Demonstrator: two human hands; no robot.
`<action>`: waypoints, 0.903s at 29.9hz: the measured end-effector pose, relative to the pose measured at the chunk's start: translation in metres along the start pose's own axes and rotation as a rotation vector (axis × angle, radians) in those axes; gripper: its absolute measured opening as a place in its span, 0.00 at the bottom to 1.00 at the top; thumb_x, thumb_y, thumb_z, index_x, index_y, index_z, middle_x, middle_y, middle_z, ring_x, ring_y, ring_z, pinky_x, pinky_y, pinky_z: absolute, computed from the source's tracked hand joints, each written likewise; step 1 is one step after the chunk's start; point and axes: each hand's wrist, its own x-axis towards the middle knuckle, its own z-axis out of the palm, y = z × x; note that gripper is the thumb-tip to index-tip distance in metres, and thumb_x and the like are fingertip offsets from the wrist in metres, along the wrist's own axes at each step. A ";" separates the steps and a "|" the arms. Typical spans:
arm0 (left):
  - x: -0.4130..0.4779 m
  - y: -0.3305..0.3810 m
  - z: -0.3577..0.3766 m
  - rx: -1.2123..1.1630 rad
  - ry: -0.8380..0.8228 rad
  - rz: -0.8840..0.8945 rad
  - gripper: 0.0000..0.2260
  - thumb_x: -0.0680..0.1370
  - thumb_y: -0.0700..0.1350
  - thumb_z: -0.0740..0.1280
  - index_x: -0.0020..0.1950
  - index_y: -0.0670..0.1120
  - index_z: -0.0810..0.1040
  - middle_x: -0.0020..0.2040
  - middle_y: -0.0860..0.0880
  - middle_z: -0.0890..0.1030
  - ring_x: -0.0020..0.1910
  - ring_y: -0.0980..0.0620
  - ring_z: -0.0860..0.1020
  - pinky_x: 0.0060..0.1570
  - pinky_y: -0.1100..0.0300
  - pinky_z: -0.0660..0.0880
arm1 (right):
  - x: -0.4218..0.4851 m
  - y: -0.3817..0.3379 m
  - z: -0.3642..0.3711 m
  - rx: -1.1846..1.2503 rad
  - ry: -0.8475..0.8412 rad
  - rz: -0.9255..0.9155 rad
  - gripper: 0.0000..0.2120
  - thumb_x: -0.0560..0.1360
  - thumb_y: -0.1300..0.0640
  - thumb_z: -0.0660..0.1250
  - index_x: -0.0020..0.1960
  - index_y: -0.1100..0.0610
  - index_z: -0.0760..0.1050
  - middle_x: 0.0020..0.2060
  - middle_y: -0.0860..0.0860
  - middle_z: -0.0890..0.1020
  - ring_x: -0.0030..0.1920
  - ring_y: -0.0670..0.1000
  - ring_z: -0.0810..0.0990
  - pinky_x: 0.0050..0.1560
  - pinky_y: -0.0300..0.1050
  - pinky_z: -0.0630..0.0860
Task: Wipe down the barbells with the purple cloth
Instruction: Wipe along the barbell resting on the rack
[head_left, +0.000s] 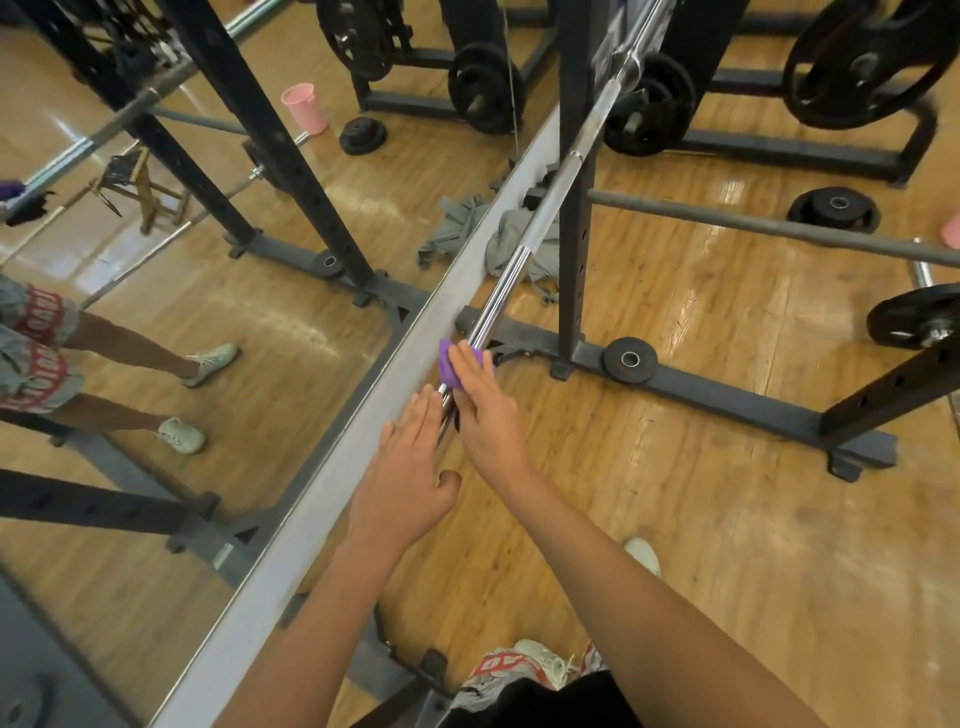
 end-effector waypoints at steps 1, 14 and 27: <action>0.001 0.000 0.000 -0.005 0.004 0.006 0.43 0.73 0.44 0.65 0.84 0.49 0.47 0.83 0.54 0.46 0.81 0.57 0.45 0.80 0.48 0.48 | -0.011 0.001 0.005 0.023 -0.011 -0.010 0.24 0.85 0.64 0.57 0.79 0.51 0.64 0.76 0.40 0.60 0.79 0.42 0.48 0.76 0.33 0.52; -0.036 0.005 0.013 0.116 0.111 -0.136 0.37 0.76 0.44 0.64 0.83 0.44 0.51 0.83 0.47 0.54 0.82 0.49 0.50 0.79 0.43 0.53 | 0.011 -0.015 -0.025 -0.341 -0.151 -0.080 0.24 0.84 0.66 0.55 0.79 0.56 0.63 0.78 0.51 0.66 0.81 0.55 0.52 0.75 0.51 0.61; -0.063 0.028 0.039 0.229 0.301 -0.358 0.37 0.73 0.47 0.63 0.81 0.44 0.59 0.81 0.47 0.60 0.81 0.48 0.56 0.77 0.45 0.59 | 0.031 -0.003 -0.042 -0.680 -0.498 -0.425 0.34 0.76 0.77 0.58 0.79 0.56 0.63 0.78 0.50 0.65 0.81 0.54 0.51 0.78 0.53 0.60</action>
